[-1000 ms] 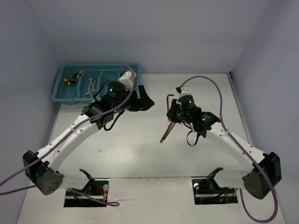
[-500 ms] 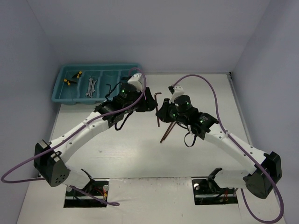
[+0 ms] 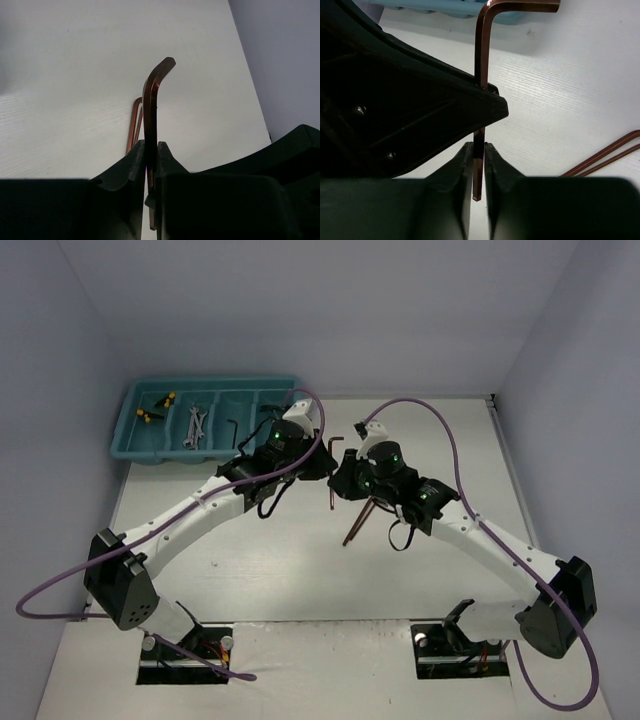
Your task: Sort the tools into containers
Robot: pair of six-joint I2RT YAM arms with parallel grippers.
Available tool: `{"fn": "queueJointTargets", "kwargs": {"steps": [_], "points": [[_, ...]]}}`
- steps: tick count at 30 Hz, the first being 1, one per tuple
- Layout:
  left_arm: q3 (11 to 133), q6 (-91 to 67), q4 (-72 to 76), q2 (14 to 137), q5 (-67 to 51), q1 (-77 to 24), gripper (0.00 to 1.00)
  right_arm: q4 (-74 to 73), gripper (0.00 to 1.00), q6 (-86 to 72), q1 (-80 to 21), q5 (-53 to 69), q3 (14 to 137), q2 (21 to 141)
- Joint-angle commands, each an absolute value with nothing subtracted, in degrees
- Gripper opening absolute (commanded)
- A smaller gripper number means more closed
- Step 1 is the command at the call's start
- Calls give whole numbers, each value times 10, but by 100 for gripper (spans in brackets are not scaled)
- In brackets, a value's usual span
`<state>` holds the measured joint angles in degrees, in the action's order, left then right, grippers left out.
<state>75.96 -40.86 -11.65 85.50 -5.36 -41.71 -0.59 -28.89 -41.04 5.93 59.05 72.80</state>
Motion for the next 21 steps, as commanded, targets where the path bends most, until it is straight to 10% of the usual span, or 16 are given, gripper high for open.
{"fn": "queueJointTargets", "kwargs": {"steps": [1, 6, 21], "points": [[806, -385, -85, 853, -24, -406, 0, 43, 30, -281, -413, 59, 633, 737], [845, -341, -130, 874, -40, -334, 0, 32, 65, -273, -399, 53, 642, 741], [1172, -187, -252, 1177, -77, -69, 0, -25, 67, -237, -296, 50, 546, 719]]}}
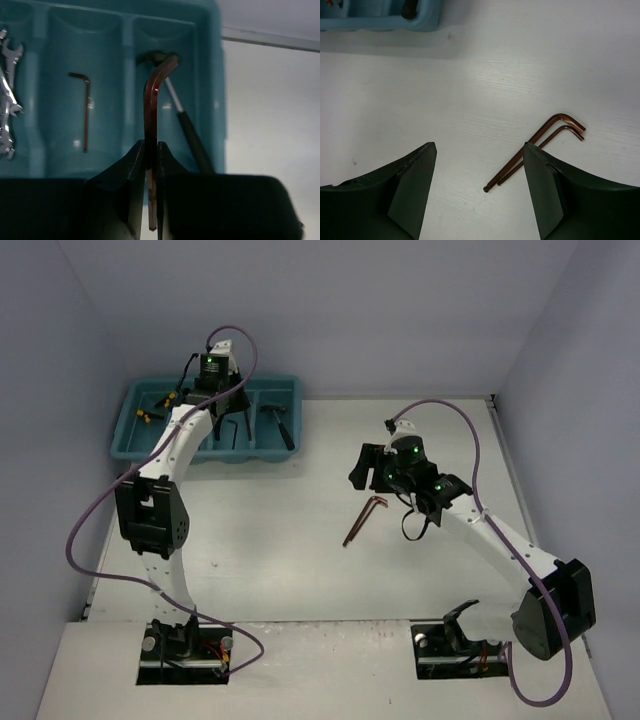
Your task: Sort the tools into containers
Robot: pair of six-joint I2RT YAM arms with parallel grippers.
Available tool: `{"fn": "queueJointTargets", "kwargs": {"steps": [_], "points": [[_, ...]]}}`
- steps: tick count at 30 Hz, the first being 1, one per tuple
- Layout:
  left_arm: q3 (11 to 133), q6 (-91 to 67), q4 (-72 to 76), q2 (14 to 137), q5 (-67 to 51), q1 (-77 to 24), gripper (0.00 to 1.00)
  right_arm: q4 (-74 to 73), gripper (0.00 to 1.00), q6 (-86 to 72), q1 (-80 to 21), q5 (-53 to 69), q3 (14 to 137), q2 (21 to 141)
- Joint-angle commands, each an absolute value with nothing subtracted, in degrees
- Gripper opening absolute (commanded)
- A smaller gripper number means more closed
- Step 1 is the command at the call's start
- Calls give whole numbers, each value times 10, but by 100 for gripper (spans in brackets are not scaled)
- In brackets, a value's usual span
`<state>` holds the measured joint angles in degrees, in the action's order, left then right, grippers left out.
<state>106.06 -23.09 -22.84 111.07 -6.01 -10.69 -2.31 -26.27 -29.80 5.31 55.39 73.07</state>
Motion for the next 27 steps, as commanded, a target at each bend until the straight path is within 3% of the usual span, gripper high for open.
{"fn": "queueJointTargets", "kwargs": {"steps": [1, 8, 14, 16, 20, 27], "points": [[1210, -183, -260, 1210, -80, -56, 0, -31, 67, -234, -295, 49, 544, 725], [1342, -172, -268, 1359, -107, -18, 0, -51, 67, -237, -292, 20, 524, 750], [1338, -156, -239, 1397, -102, -10, 3, -76, 65, -266, -289, -17, 522, 787], [1332, -156, -234, 1395, -108, -10, 8, -85, 62, -284, -289, -28, 523, 800], [1306, -158, -219, 1372, -117, -11, 32, -99, 56, -323, -289, -39, 528, 834], [1221, -158, -210, 1227, -121, -25, 57, -109, 38, -391, -289, -56, 544, 906]]}}
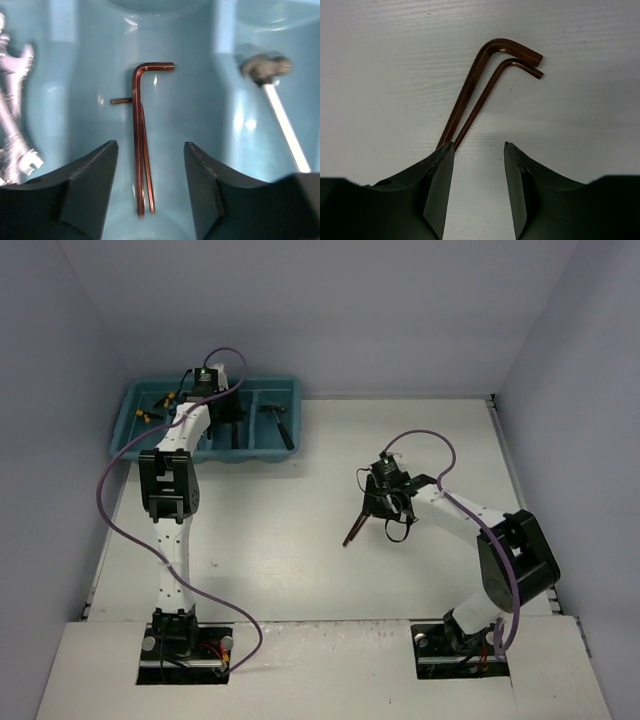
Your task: Sort the tools into containers
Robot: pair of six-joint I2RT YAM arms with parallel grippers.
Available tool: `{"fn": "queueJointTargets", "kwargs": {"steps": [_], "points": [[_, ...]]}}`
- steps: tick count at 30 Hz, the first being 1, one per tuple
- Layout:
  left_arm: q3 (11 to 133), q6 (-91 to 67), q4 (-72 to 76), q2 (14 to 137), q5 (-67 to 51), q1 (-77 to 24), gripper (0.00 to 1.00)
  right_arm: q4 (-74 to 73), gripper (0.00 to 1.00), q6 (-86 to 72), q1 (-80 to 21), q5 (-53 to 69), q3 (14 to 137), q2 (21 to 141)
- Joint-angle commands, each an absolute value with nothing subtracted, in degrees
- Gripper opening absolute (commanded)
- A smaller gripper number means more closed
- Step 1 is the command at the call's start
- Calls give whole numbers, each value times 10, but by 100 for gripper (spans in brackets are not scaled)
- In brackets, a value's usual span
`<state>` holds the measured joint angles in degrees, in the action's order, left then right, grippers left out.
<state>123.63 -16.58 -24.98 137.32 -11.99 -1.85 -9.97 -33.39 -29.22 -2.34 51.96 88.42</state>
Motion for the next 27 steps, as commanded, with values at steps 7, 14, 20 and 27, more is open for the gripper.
{"fn": "queueJointTargets", "kwargs": {"steps": [7, 14, 20, 27], "points": [[1129, -165, -244, 1050, -99, -71, 67, -108, 36, -421, -289, -73, 573, 962], [1002, -170, -250, 898, -98, -137, 67, -109, 31, -435, -291, -94, 591, 998], [904, -178, -268, 815, -105, -183, 67, -118, 18, -441, -291, -102, 555, 1000], [827, -179, -273, 750, -119, -263, 67, -130, 0, -418, -290, -101, 520, 952]]}}
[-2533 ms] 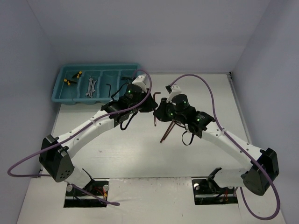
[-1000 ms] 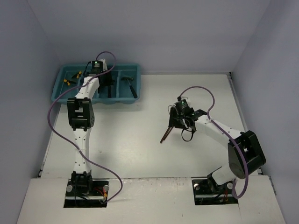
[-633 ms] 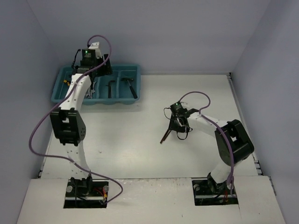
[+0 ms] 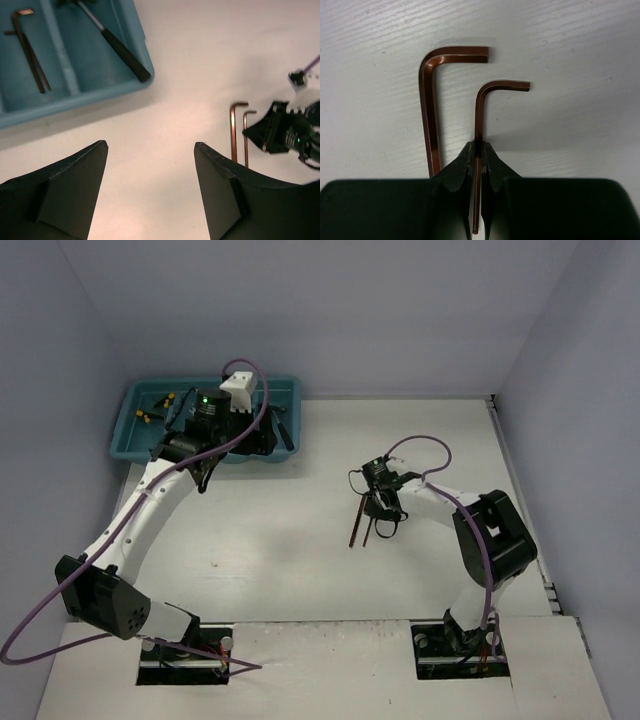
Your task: Sort the tools into containers
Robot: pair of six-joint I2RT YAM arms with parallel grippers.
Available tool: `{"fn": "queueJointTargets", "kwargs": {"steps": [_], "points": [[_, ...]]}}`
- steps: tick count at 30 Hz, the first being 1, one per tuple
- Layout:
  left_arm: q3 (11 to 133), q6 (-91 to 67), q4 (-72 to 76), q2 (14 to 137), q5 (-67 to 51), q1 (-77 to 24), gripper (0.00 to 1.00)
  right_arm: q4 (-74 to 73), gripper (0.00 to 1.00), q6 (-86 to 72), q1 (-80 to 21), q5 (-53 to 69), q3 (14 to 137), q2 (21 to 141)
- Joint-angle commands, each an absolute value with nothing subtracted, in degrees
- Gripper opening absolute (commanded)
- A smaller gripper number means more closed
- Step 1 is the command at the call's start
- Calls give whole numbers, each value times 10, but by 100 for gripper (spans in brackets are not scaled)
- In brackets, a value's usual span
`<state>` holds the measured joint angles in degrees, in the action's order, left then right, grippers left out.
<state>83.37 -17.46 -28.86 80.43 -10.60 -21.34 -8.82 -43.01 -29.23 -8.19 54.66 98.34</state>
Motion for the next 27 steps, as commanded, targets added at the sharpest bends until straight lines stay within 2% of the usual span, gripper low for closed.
{"fn": "queueJointTargets", "kwargs": {"steps": [1, 8, 13, 20, 27], "points": [[821, -180, -273, 744, -121, -277, 68, -130, 0, -412, -291, -98, 520, 936], [769, -235, -263, 740, -142, -335, 68, -122, 0, -332, -331, -93, 563, 813], [747, -293, -197, 747, -167, -354, 68, -91, 0, -260, -387, -70, 589, 728], [778, -330, -144, 787, -202, -367, 68, -40, 0, -218, -412, -7, 600, 668], [760, -374, -75, 802, -219, -373, 67, -13, 0, -220, -418, 27, 615, 659]]}}
